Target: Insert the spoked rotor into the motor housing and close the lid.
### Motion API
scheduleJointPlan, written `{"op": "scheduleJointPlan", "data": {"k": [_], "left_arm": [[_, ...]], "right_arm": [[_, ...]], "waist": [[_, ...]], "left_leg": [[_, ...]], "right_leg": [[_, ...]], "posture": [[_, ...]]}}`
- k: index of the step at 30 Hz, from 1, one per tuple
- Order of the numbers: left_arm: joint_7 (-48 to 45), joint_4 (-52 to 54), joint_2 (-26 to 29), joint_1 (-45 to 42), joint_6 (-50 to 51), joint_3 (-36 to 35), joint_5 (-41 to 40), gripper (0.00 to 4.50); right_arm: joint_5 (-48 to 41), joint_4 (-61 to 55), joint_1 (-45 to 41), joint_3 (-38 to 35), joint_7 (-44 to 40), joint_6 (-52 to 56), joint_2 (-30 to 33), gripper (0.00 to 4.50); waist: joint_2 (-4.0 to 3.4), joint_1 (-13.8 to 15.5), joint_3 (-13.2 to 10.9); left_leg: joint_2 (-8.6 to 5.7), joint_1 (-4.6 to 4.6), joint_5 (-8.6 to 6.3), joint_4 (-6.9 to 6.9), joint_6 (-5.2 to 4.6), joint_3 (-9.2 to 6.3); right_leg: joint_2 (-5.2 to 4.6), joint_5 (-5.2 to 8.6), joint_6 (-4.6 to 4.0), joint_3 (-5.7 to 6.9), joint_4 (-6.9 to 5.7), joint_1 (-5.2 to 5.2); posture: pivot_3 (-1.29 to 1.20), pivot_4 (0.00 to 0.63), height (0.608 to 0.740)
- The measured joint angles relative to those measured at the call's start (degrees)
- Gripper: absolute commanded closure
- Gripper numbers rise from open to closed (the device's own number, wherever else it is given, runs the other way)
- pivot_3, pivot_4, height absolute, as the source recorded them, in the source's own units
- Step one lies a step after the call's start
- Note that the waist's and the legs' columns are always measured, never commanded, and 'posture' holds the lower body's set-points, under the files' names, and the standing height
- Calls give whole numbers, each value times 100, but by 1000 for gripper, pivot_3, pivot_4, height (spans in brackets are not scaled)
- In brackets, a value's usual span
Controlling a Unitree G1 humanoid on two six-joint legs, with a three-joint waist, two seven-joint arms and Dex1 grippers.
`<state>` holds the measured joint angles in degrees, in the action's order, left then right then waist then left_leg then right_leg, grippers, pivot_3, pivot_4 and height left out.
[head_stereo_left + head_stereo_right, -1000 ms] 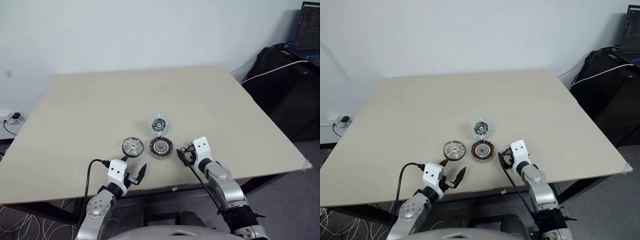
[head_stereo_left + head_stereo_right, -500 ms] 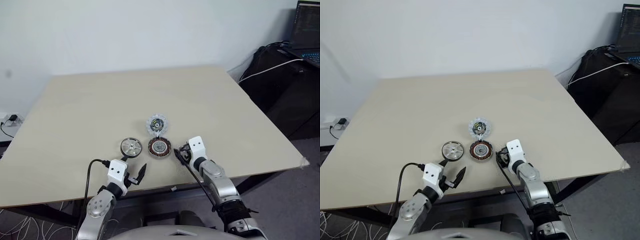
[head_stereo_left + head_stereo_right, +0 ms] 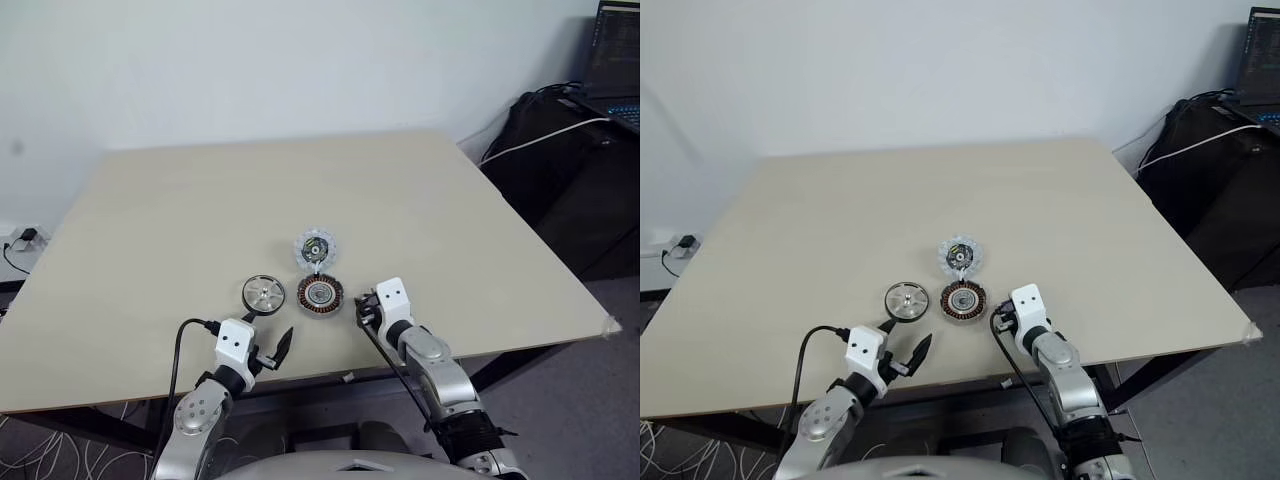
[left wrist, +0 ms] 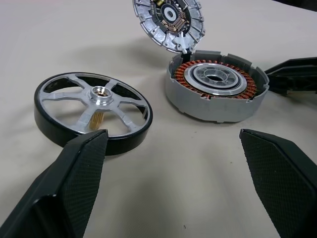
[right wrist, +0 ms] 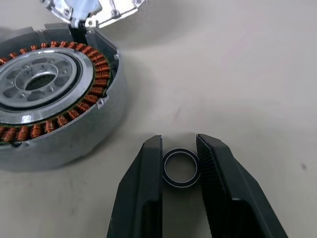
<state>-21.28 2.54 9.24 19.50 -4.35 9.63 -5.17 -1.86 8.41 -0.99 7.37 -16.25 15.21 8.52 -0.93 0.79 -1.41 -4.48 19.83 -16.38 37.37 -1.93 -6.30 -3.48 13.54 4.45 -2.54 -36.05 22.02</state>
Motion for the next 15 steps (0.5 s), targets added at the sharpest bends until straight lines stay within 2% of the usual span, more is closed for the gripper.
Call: {"op": "scheduleJointPlan", "data": {"k": [9, 15], "left_arm": [[5, 44, -8, 16, 22, 3, 0, 0], [32, 196, -7, 24, 137, 7, 2, 0]], "right_arm": [[-3, -1179, 60, 258, -108, 181, -53, 3814], [45, -952, -275, 777, -249, 396, -343, 3814]], "waist": [[-1, -2, -3], [-2, -7, -4]], "left_leg": [[1, 0, 0, 0, 0, 0], [1, -2, 0, 0, 2, 0]], "right_leg": [[0, 0, 2, 1, 1, 0], [1, 0, 0, 1, -1, 0]], "posture": [[0, 0, 740], [0, 0, 740]]}}
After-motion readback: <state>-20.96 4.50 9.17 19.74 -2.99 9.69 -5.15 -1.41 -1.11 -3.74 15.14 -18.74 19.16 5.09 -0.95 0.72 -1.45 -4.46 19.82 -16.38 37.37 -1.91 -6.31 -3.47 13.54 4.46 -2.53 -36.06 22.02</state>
